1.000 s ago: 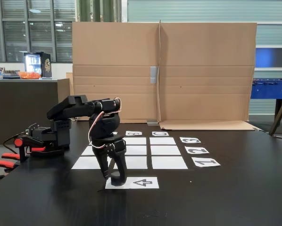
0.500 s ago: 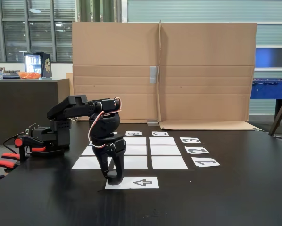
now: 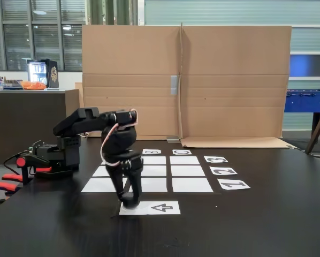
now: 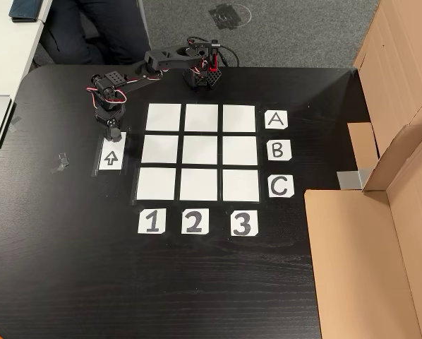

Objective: Pick up a new token and place it in the grid on square A2.

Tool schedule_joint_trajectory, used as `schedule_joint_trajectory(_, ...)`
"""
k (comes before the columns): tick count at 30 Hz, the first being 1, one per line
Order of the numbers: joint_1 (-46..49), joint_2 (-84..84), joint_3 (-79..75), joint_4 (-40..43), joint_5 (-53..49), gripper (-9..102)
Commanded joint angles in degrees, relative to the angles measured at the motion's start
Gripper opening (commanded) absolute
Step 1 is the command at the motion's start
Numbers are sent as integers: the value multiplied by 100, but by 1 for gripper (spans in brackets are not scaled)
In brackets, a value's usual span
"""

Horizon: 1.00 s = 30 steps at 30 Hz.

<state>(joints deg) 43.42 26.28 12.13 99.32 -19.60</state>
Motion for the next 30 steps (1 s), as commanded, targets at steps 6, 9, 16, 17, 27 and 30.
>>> schedule_joint_trajectory(6,-422,1169,141,53,132,15)
schedule_joint_trajectory(9,-615,1600,475,53,132,15)
schedule_joint_trajectory(16,-1160,2751,1644,53,53,15)
schedule_joint_trajectory(17,-1239,2909,1811,53,35,16)
schedule_joint_trajectory(27,-2153,4403,3577,18,-132,17)
schedule_joint_trajectory(30,-2461,4896,4096,9,-211,17)
